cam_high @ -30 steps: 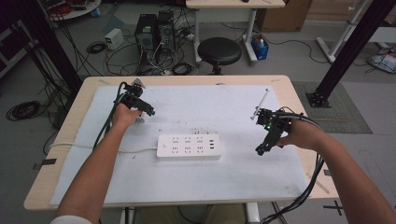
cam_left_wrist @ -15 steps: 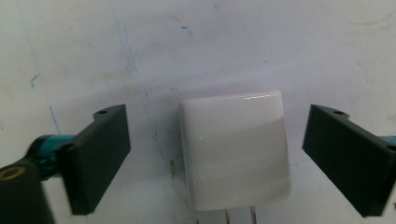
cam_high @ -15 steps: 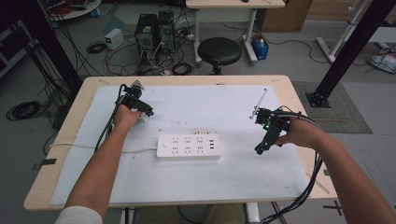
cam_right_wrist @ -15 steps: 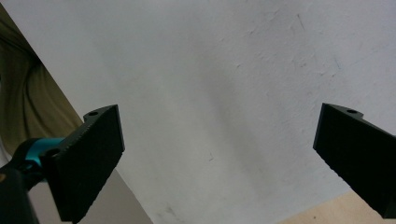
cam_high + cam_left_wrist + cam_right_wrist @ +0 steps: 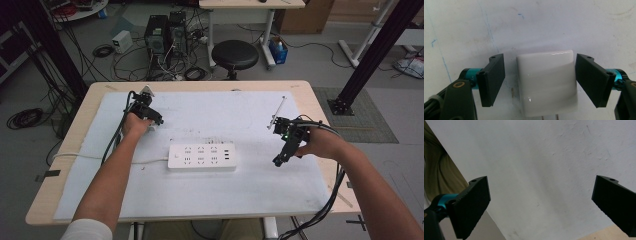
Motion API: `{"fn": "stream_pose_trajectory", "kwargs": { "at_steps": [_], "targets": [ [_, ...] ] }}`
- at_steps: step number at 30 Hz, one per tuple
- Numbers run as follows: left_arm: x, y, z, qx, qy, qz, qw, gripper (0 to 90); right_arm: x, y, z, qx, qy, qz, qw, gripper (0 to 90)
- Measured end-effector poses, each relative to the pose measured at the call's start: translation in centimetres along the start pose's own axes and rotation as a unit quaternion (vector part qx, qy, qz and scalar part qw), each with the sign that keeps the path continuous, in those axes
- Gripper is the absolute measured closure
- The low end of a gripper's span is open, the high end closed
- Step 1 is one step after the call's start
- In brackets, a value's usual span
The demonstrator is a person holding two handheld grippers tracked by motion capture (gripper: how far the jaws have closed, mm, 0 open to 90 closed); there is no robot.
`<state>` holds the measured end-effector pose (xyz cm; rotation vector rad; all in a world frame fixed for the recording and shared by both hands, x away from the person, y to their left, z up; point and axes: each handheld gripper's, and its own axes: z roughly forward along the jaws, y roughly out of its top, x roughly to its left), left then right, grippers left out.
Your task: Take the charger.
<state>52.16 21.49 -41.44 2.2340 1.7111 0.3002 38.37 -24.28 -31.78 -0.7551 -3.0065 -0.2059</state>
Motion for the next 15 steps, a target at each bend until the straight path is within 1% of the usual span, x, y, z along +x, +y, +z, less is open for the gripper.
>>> {"fn": "stream_pose_trajectory", "kwargs": {
  "at_steps": [1,2,3,8,9,10,14,15],
  "targets": [
    [0.0,0.0,0.0,0.001,0.0,0.001,1.0,27.8,0.03,-0.01,-0.03,0.001,-0.002,0.003,1.0,1.2],
    [-0.01,-0.01,0.04,0.001,0.002,-0.001,1.0,28.3,-0.07,-0.04,-0.04,0.001,-0.002,-0.002,1.0,1.2],
    [0.01,-0.02,0.05,0.003,0.001,0.001,1.0,28.7,-0.1,-0.05,-0.05,-0.001,-0.001,-0.002,1.0,1.2],
    [-0.05,-0.02,0.04,0.002,-0.012,-0.001,0.9999,37.5,-0.11,-0.05,-0.02,0.0,0.0,0.001,1.0,1.2],
    [-0.14,-0.02,0.02,0.001,-0.011,0.002,0.9999,39.5,-0.12,-0.05,-0.01,0.001,0.0,0.0,1.0,1.2],
    [-0.21,-0.01,-0.02,0.0,-0.007,0.005,1.0,39.5,-0.11,-0.05,-0.01,0.001,0.0,0.001,1.0,1.2],
    [-0.16,-0.07,-0.21,-0.002,-0.003,0.012,0.9999,42.3,-0.17,-0.11,-0.02,0.0,0.001,-0.001,1.0,1.3],
    [-0.15,-0.09,-0.3,-0.002,-0.004,0.012,0.9999,42.3,-0.12,-0.14,-0.04,0.001,0.001,0.007,1.0,1.4]
  ]
}}
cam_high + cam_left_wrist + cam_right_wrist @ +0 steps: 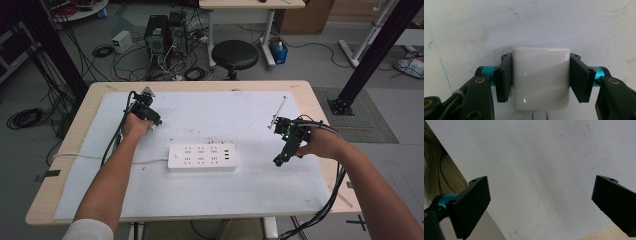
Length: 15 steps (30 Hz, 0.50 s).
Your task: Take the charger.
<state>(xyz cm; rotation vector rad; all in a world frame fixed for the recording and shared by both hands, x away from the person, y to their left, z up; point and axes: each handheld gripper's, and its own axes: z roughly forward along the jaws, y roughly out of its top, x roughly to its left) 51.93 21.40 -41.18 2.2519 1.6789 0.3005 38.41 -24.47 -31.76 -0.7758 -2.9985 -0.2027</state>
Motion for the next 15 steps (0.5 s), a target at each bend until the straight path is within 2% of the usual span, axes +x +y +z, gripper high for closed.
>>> {"fn": "stream_pose_trajectory", "kwargs": {
  "at_steps": [5,9,10,11,15],
  "targets": [
    [0.0,0.0,-1.1,-0.014,-0.003,0.023,0.9996,42.4,-0.2,-0.1,0.0,0.001,0.0,0.005,1.0,1.5],
    [0.2,-0.2,-2.4,-0.028,-0.013,0.03,0.9991,42.4,-0.1,-0.1,0.0,-0.002,0.0,0.013,0.9999,1.5],
    [0.2,-0.3,-2.7,-0.029,-0.016,0.033,0.9989,42.4,-0.1,-0.1,0.0,-0.001,-0.003,0.005,1.0,1.5],
    [0.3,-0.3,-3.0,-0.03,-0.019,0.039,0.9986,42.4,-0.1,0.0,0.0,-0.001,-0.003,-0.003,1.0,1.5],
    [0.2,-0.7,-4.8,-0.047,-0.035,0.058,0.9966,42.4,0.0,-0.1,-0.1,0.001,-0.005,0.002,1.0,1.6]
  ]
}}
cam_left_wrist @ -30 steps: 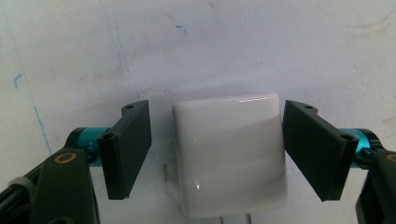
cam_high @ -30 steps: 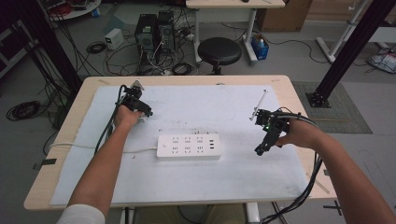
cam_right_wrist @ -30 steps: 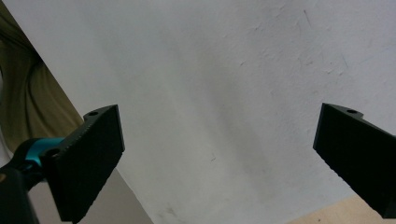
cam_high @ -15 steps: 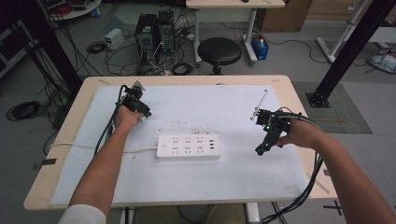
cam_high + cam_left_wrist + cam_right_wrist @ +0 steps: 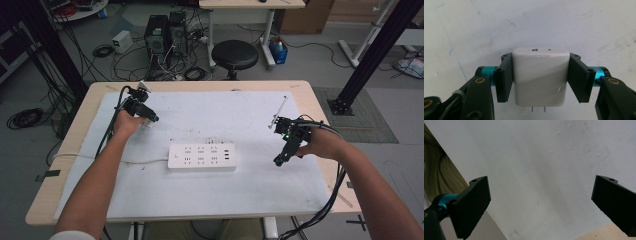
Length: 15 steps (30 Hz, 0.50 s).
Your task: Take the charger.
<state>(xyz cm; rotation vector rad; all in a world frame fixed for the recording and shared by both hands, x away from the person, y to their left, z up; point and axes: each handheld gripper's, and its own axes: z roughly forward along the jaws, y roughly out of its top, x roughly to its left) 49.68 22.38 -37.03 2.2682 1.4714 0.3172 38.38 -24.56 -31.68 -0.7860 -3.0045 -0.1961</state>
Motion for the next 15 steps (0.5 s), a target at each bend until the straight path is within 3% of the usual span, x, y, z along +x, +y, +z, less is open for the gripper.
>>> {"fn": "stream_pose_trajectory", "kwargs": {
  "at_steps": [8,12,15],
  "targets": [
    [-1.6,-1.2,-4.2,-0.024,-0.015,0.062,0.9977,42.4,0.5,0.3,-0.1,-0.007,-0.01,0.003,0.9999,1.6],
    [-2.7,-1.7,-6.6,-0.041,-0.026,0.097,0.9941,42.4,1.0,0.5,-0.2,-0.014,-0.017,-0.004,0.9997,1.6],
    [-3.8,-2.0,-8.3,-0.049,-0.037,0.132,0.9893,42.4,1.4,0.7,-0.4,-0.018,-0.02,-0.01,0.9996,1.6]
  ]
}}
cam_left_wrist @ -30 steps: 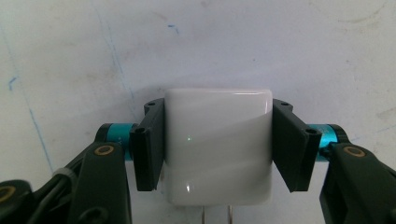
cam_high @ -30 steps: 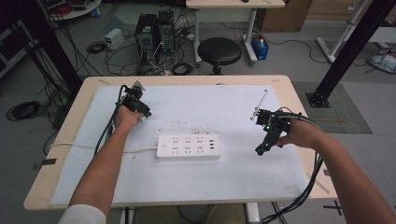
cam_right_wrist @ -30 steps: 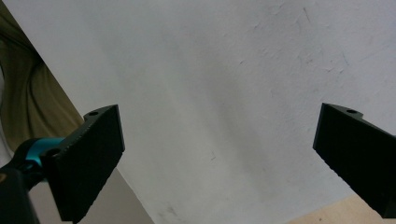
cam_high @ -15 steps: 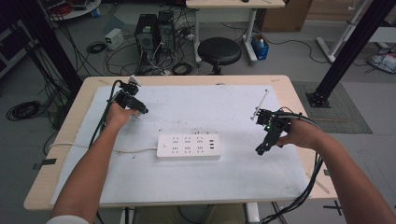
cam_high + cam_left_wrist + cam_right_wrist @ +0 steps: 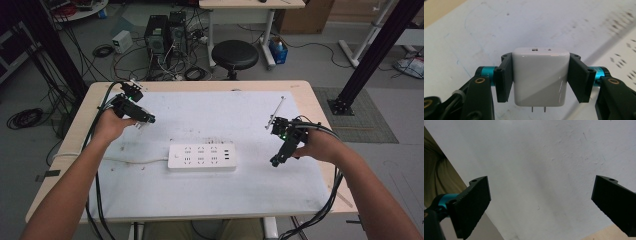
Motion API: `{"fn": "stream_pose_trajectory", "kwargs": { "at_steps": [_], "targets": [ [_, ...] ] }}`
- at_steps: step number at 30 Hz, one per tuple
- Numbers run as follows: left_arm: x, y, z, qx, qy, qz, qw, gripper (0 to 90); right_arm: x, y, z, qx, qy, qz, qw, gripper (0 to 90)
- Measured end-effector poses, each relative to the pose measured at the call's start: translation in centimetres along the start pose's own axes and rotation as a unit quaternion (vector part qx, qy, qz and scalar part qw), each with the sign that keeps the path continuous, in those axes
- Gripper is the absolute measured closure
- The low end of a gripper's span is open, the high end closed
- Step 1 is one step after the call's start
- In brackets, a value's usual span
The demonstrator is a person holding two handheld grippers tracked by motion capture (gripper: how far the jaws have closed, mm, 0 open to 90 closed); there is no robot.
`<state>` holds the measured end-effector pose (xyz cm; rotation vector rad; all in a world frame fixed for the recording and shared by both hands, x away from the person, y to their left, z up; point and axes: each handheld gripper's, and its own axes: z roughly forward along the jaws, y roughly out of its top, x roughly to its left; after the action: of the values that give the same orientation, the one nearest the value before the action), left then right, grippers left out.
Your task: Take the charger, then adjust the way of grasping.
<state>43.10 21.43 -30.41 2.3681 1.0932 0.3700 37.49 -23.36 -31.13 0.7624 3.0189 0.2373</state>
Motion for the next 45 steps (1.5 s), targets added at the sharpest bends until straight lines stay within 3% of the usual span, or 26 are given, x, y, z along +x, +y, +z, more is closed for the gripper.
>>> {"fn": "stream_pose_trajectory", "kwargs": {
  "at_steps": [6,8,16,24,27,33,39,40,43,45],
  "targets": [
    [-2.0,0.7,-2.2,-0.013,-0.015,0.036,0.9991,42.3,0.3,0.4,-0.6,-0.008,-0.005,0.003,1.0,1.6],
    [-3.0,1.0,-3.0,-0.009,-0.031,0.061,0.9976,42.4,0.5,0.7,-0.9,-0.016,-0.01,0.002,0.9998,1.6],
    [-5.6,1.1,-4.7,-0.013,-0.075,0.111,0.9909,42.3,0.6,1.5,-0.6,-0.014,-0.019,-0.003,0.9997,1.5],
    [-7.6,0.9,-5.7,-0.009,-0.088,0.157,0.9836,42.3,0.6,1.5,-0.8,-0.022,-0.023,-0.008,0.9995,1.5],
    [-8.1,1.0,-5.9,-0.009,-0.091,0.168,0.9815,42.3,0.8,1.6,-0.8,-0.026,-0.024,0.001,0.9994,1.5],
    [-8.3,1.0,-5.7,-0.015,-0.098,0.168,0.9807,42.3,1.1,1.7,-1.0,-0.044,-0.048,0.001,0.9979,1.6],
    [-8.5,0.9,-5.5,-0.016,-0.103,0.178,0.9785,42.3,1.5,2.1,-1.4,-0.062,-0.036,0.018,0.9972,1.5],
    [-8.5,0.9,-5.5,-0.016,-0.102,0.185,0.9772,42.4,1.7,2.3,-1.5,-0.065,-0.035,0.019,0.9971,1.5],
    [-8.7,1.0,-5.5,-0.023,-0.103,0.189,0.9763,42.3,2.4,2.7,-1.7,-0.072,-0.032,0.018,0.9967,1.5],
    [-8.8,1.1,-5.5,-0.025,-0.104,0.192,0.9756,42.3,2.8,3.0,-2.0,-0.076,-0.029,0.03,0.9962,1.6]
  ]
}}
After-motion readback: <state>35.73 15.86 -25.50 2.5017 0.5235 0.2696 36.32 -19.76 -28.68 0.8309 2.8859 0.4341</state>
